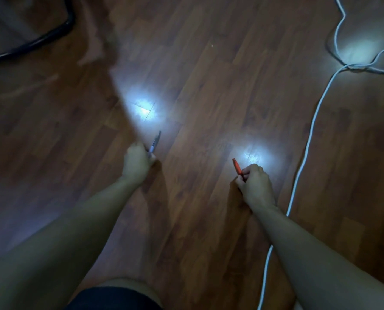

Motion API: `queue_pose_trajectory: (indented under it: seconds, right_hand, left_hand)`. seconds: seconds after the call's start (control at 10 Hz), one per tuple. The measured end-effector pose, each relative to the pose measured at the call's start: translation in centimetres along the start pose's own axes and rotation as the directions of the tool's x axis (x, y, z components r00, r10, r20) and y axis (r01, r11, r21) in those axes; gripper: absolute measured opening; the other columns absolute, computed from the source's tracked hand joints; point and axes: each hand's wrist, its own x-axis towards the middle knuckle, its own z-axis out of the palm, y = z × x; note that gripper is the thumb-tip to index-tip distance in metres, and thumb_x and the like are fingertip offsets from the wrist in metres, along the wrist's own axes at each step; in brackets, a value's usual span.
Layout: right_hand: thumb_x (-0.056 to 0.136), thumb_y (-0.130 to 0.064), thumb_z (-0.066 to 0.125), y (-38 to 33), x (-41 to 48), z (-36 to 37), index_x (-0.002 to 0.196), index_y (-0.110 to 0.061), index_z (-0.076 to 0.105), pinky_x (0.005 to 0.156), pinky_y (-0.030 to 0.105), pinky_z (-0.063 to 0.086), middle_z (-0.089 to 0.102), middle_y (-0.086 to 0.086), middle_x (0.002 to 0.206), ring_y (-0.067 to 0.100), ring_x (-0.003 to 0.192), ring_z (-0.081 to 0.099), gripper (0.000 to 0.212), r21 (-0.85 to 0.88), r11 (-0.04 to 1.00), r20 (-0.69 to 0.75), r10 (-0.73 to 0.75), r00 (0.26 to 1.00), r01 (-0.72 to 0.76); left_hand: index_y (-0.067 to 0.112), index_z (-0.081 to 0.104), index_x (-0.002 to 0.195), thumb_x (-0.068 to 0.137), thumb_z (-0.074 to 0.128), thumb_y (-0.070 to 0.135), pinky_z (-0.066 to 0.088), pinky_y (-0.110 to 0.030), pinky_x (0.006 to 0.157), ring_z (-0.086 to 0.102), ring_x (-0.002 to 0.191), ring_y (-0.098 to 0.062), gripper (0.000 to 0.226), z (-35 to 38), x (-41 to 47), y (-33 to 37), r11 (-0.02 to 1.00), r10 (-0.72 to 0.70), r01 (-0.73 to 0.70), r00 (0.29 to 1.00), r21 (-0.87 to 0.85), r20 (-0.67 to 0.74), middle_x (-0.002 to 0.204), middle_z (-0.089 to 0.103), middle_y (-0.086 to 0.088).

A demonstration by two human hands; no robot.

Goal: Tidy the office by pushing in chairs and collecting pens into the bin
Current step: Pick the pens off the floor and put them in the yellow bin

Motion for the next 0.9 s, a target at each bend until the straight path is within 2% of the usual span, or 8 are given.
queue_pose_trajectory:
  seconds: [0.1,0.2,0.3,0.4,0.5,0.6,0.7,0.9]
  right_hand:
    - [0.092,-0.02,0.073,-0.2,-0.1,-1.2,0.108,-0.008,0.067,0.086,0.044,0.057,0.068,0.013,0.109,0.034,0.103,0.066,0.021,-0.009,1.0,0.025,0.023,0.999,-0.022]
    - [0.09,-0.023,0.074,-1.1,-0.4,-4.1,0.106,-0.009,0.068,0.087,0.045,0.057,0.068,0.014,0.109,0.036,0.104,0.066,0.022,-0.004,1.0,0.023,0.014,1.0,-0.014]
    - [0.09,-0.023,0.076,-3.3,-1.3,-8.6,0.108,-0.008,0.067,0.088,0.046,0.057,0.068,0.016,0.112,0.038,0.105,0.068,0.025,0.009,1.0,0.021,-0.02,1.0,0.02]
    - [0.089,-0.02,0.078,-6.9,-3.7,-15.8,0.11,-0.007,0.067,0.091,0.047,0.055,0.068,0.017,0.113,0.039,0.108,0.067,0.027,0.022,0.999,0.028,-0.044,0.999,0.044]
    - [0.087,-0.018,0.077,-11.9,-7.9,-24.5,0.107,-0.008,0.068,0.089,0.046,0.055,0.069,0.016,0.11,0.037,0.104,0.068,0.024,0.055,0.995,0.025,-0.084,0.996,0.082]
    - [0.087,-0.016,0.075,-17.5,-13.3,-33.6,0.105,-0.009,0.068,0.087,0.047,0.056,0.069,0.014,0.107,0.036,0.1,0.07,0.02,0.072,0.989,0.027,-0.128,0.991,0.126]
    - [0.088,-0.017,0.074,-23.3,-19.4,-42.6,0.103,-0.011,0.068,0.088,0.047,0.056,0.07,0.013,0.107,0.035,0.099,0.07,0.018,0.075,0.986,0.066,-0.156,0.985,0.151]
    - [0.087,-0.02,0.075,-34.0,-32.2,-57.7,0.101,-0.015,0.067,0.085,0.043,0.058,0.071,0.008,0.103,0.03,0.094,0.071,0.017,0.109,0.975,0.126,-0.206,0.97,0.192]
  left_hand:
    - [0.007,0.08,0.092,0.078,0.085,0.021,0.043,-0.021,0.056,0.072,0.074,-0.012,0.021,-1.1,-1.4,2.9,1.0,-0.029,0.029,0.999,0.001,0.014,0.07,0.075,-0.001]
    - [0.008,0.084,0.09,0.073,0.085,0.024,0.048,-0.026,0.062,0.075,0.075,-0.012,0.023,-3.3,-3.1,6.4,0.999,-0.005,0.004,1.0,0.042,0.02,0.07,0.078,-0.004]
    - [0.01,0.074,0.075,0.076,0.085,0.022,0.045,-0.031,0.063,0.074,0.081,-0.024,0.016,-7.2,-6.5,11.2,1.0,0.024,-0.024,1.0,0.011,-0.01,0.075,0.077,-0.015]
    - [0.018,0.069,0.075,0.08,0.083,0.017,0.04,-0.017,0.053,0.066,0.069,-0.016,0.015,-12.9,-12.4,16.3,0.995,0.026,-0.028,0.999,-0.1,-0.025,0.064,0.071,0.002]
    - [0.014,0.077,0.083,0.08,0.082,0.013,0.039,-0.008,0.05,0.063,0.062,-0.006,0.006,-19.6,-19.9,21.0,0.977,0.035,-0.041,0.999,-0.209,-0.031,0.065,0.074,0.003]
    - [0.016,0.077,0.09,0.082,0.083,0.016,0.049,-0.021,0.06,0.065,0.057,-0.001,0.01,-26.8,-28.6,24.8,0.952,0.038,-0.041,0.999,-0.303,-0.018,0.072,0.078,-0.001]
    - [0.023,0.077,0.088,0.08,0.082,0.021,0.058,-0.031,0.066,0.069,0.06,-0.011,0.01,-34.4,-37.4,27.6,0.917,-0.02,0.014,1.0,-0.4,-0.009,0.068,0.076,0.002]
    - [0.025,0.08,0.095,0.077,0.08,0.031,0.065,-0.04,0.077,0.074,0.068,-0.011,0.018,-48.0,-55.0,30.8,0.827,-0.115,0.102,0.993,-0.552,0.011,0.07,0.078,0.005]
